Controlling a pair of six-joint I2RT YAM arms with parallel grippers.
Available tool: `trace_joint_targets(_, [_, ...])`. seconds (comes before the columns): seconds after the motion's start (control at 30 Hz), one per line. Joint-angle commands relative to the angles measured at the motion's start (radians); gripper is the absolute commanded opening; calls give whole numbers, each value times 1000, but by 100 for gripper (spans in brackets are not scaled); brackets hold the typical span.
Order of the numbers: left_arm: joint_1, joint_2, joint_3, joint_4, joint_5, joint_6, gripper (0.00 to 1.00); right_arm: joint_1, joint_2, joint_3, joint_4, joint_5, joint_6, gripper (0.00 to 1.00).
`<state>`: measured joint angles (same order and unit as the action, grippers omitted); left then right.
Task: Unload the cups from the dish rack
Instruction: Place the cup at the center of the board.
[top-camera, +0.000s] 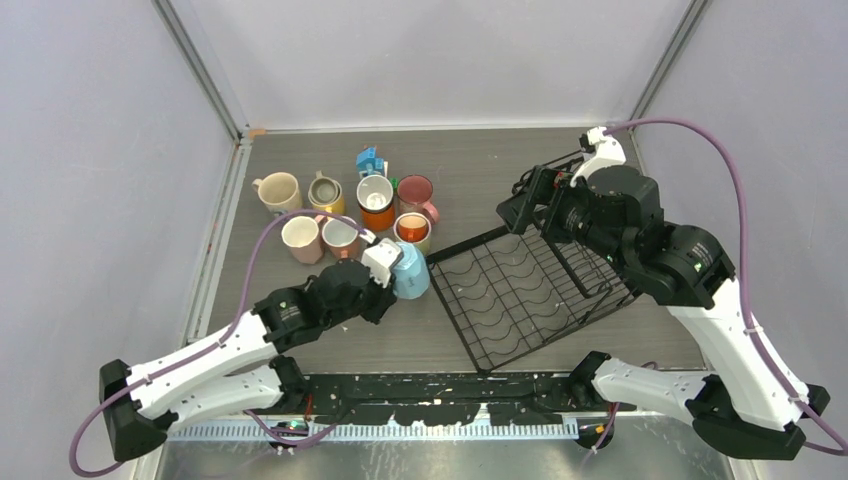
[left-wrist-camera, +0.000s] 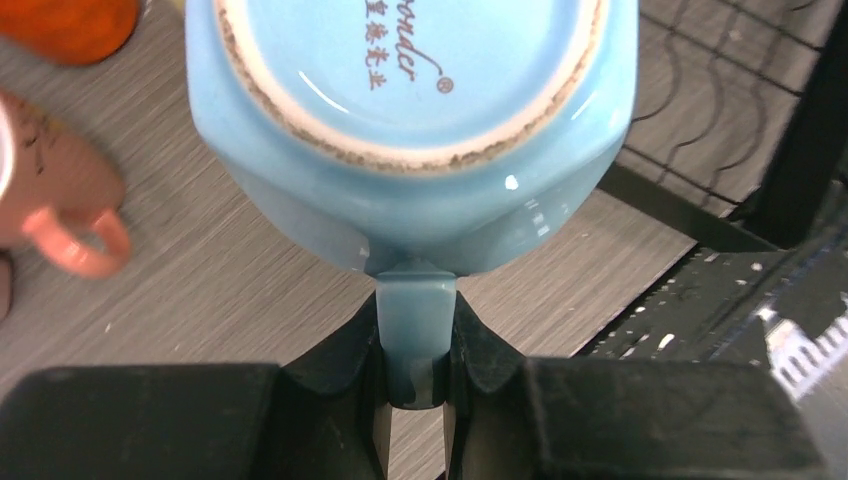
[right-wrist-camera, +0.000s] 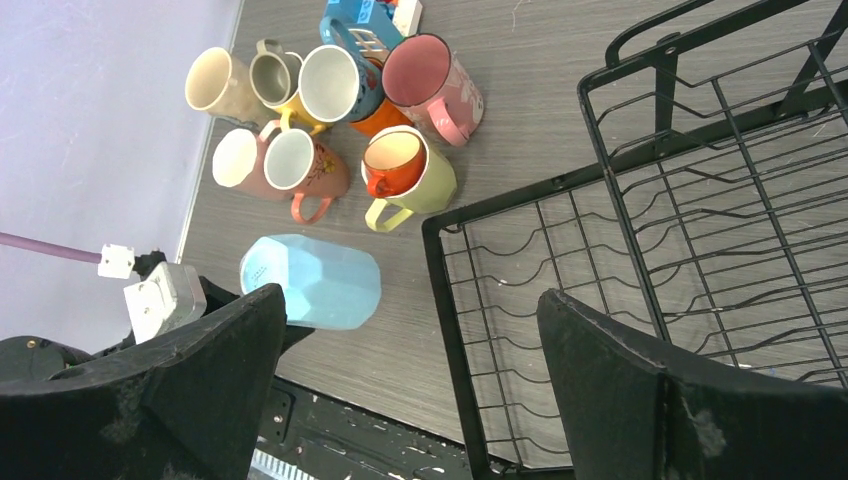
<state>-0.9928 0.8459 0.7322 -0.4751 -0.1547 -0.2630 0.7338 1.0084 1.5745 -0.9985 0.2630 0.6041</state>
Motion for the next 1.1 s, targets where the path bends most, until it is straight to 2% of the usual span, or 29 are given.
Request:
trace_joint_targets(0.0, [-3, -66, -11, -31, -175, -118, 0, 2, 12, 9, 44, -7, -6, 100])
trace_joint_targets(0.13, [-3, -78, -59, -40, -251, -192, 0, 1, 14, 9, 39, -6, -6, 100])
trace_joint_targets(0.3, [-3, -14, -94, -27, -337, -259, 0, 1, 10, 9, 30, -1, -3, 100])
trace_joint_targets(0.57, [9, 114, -184, 192, -438, -272, 0, 1, 7, 16, 7, 5, -1, 100])
trace_joint_targets(0.77, [72, 218, -237, 368, -418, -272, 0, 2, 6, 27, -14, 8, -3, 100])
trace_joint_targets(1.07, [139, 334, -264, 533, -391, -224, 0, 2, 4, 35, -33, 12, -6, 100])
